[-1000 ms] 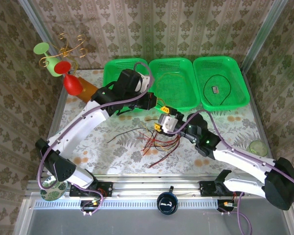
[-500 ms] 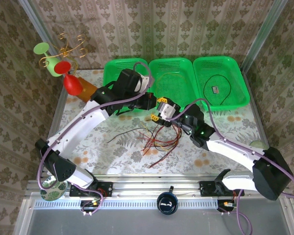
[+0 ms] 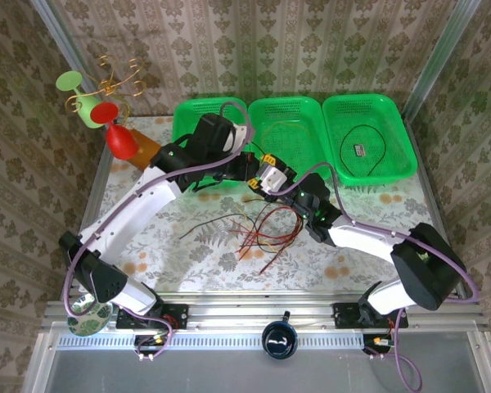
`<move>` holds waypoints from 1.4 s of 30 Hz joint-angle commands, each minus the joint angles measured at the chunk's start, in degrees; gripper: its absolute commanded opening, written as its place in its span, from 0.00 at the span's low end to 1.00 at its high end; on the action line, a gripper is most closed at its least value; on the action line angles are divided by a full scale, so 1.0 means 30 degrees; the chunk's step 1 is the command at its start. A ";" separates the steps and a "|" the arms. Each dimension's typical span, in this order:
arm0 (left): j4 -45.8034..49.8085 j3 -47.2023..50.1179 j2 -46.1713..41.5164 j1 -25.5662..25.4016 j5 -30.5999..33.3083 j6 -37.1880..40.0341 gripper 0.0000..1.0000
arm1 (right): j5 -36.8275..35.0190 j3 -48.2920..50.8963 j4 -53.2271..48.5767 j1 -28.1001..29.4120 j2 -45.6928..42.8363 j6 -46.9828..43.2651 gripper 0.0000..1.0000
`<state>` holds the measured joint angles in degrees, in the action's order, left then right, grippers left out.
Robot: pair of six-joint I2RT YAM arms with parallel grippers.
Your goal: Untangle the cables
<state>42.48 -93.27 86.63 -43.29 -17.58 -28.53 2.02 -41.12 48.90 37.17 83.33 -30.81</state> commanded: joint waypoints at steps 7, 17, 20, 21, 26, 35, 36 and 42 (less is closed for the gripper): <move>0.0394 -0.1954 0.0585 0.0266 -0.0701 -0.1412 0.00 | -0.0014 0.0572 0.1768 -0.0049 -0.0677 0.0237 0.60; 0.0390 -0.2446 0.1003 0.0555 -0.1053 -0.0646 0.00 | -0.0126 0.1894 0.0507 -0.0436 -0.3228 0.1929 0.61; 0.0275 -0.2438 0.1358 0.0658 -0.1410 -0.0667 0.00 | 0.0998 0.1981 -0.2114 -0.0436 -0.4394 0.2563 0.62; 0.0504 -0.2885 0.1617 0.0658 -0.1462 -0.0604 0.00 | 0.1305 0.2208 -0.2953 -0.0436 -0.4879 0.2754 0.63; 0.1454 -0.4724 0.2552 0.0678 -0.1667 -0.0361 0.00 | 0.1838 0.3684 -0.4349 -0.0436 -0.7236 0.3524 0.62; 0.1014 -0.4741 0.2531 0.0667 -0.2015 -0.0533 0.00 | 0.1574 0.2832 -0.8892 -0.1611 -1.0658 0.3740 0.35; 0.0856 -0.4676 0.2544 0.0657 -0.2147 -0.0690 0.00 | 0.1815 0.2913 -0.8600 -0.1813 -1.0625 0.3638 0.34; 0.0847 -0.4623 0.2371 0.0453 -0.2243 -0.0109 0.00 | 0.2818 0.0983 -0.9194 -0.3053 -0.9669 0.4792 0.33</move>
<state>45.43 -106.67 95.11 -41.58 -23.03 -30.22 8.10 -33.21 23.38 29.47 53.39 -19.11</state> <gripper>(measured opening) 0.050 0.326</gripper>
